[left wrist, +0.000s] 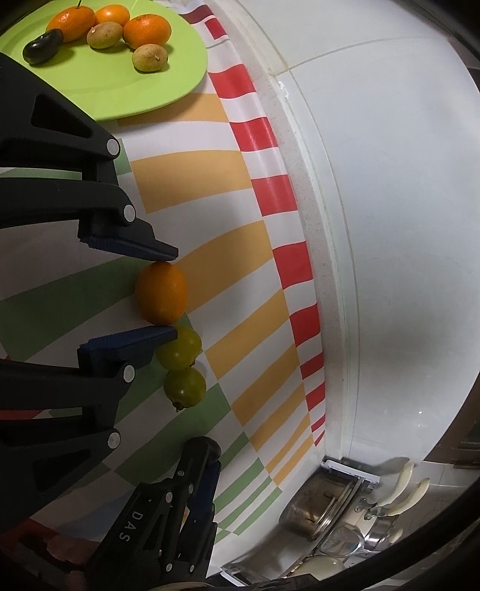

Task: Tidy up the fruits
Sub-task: 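Grasp the orange with the left gripper while the right gripper grasps the dark plum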

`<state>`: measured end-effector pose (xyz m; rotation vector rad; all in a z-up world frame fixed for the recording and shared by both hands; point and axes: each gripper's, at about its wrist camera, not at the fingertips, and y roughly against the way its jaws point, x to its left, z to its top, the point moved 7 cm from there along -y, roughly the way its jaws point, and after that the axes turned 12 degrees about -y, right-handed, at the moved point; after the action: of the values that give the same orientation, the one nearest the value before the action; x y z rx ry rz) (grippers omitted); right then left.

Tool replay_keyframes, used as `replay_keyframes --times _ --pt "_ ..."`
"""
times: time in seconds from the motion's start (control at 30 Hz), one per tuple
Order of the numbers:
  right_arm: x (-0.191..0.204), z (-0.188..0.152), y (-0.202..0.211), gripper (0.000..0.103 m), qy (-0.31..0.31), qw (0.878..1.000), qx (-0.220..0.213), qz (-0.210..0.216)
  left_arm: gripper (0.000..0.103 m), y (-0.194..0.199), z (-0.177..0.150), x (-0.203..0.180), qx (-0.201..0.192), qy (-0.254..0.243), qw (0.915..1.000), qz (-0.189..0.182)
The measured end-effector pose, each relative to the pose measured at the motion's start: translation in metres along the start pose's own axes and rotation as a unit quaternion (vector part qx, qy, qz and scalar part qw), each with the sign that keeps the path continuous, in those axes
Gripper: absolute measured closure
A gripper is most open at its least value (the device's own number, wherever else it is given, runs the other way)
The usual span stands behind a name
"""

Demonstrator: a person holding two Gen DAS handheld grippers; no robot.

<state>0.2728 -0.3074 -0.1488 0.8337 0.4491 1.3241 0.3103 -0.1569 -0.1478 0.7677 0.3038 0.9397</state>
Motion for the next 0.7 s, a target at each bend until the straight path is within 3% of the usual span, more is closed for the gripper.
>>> replay_keyframes --times 0.7 --pt "0.045 0.004 0.057 0.076 0.035 0.996 -0.035 0.068 0.068 0.078 0.009 0.005 -0.061 0.011 0.9966 0.054"
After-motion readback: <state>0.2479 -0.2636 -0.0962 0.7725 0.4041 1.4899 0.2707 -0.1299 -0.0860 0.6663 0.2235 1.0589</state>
